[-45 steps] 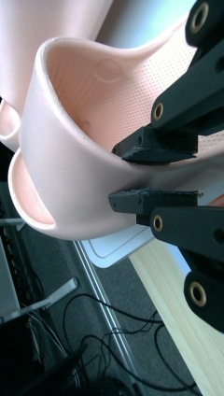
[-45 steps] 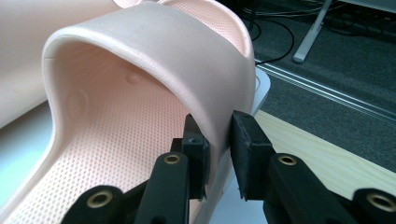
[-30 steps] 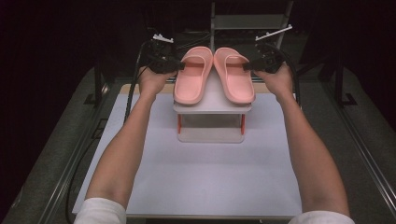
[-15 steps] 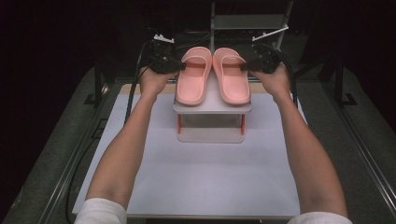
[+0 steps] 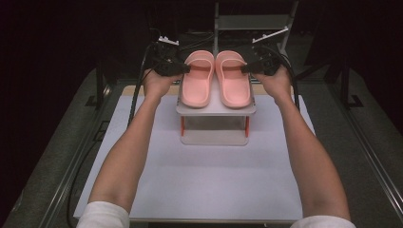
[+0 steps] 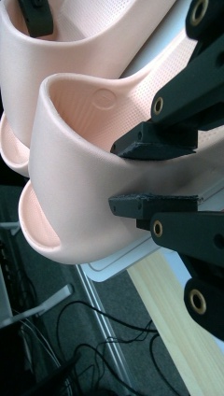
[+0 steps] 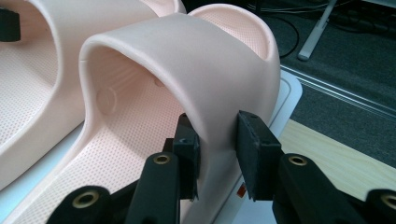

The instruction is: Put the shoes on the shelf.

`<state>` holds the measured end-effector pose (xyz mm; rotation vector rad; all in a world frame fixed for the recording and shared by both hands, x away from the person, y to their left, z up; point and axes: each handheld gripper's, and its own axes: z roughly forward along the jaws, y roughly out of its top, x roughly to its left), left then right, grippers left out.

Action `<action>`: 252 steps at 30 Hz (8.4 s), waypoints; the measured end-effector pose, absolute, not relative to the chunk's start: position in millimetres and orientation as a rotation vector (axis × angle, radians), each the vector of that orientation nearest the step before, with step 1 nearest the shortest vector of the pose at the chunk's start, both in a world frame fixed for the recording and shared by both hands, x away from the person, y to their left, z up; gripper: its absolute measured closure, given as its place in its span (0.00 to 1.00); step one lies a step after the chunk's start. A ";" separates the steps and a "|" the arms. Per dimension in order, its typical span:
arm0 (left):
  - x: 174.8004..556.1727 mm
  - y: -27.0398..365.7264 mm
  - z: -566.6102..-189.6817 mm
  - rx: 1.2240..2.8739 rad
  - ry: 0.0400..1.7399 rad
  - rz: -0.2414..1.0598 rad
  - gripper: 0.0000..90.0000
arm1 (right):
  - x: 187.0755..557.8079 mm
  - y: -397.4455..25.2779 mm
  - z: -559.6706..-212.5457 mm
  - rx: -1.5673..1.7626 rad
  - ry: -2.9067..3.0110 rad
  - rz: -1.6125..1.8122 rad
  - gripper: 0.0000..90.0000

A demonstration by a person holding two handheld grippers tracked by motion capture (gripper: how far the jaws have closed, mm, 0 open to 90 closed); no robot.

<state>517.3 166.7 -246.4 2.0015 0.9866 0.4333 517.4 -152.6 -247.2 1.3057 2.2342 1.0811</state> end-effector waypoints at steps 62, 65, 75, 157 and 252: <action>484.9 189.6 -252.6 1.953 0.947 0.458 0.57 | 470.5 -178.4 -251.6 1.263 2.220 1.413 0.58; 481.7 192.2 -252.9 1.957 0.944 0.460 0.56 | 466.6 -180.5 -253.8 1.262 2.224 1.431 0.58; 468.3 199.1 -249.5 1.940 0.916 0.483 0.51 | 452.0 -193.5 -261.8 1.253 2.221 1.503 0.57; 394.4 258.6 -288.8 1.858 0.956 0.477 0.22 | 371.1 -244.0 -310.9 1.211 2.228 1.702 0.38; 338.9 290.5 -362.2 1.846 1.020 0.451 0.11 | 311.2 -285.0 -401.1 1.348 2.251 1.747 0.27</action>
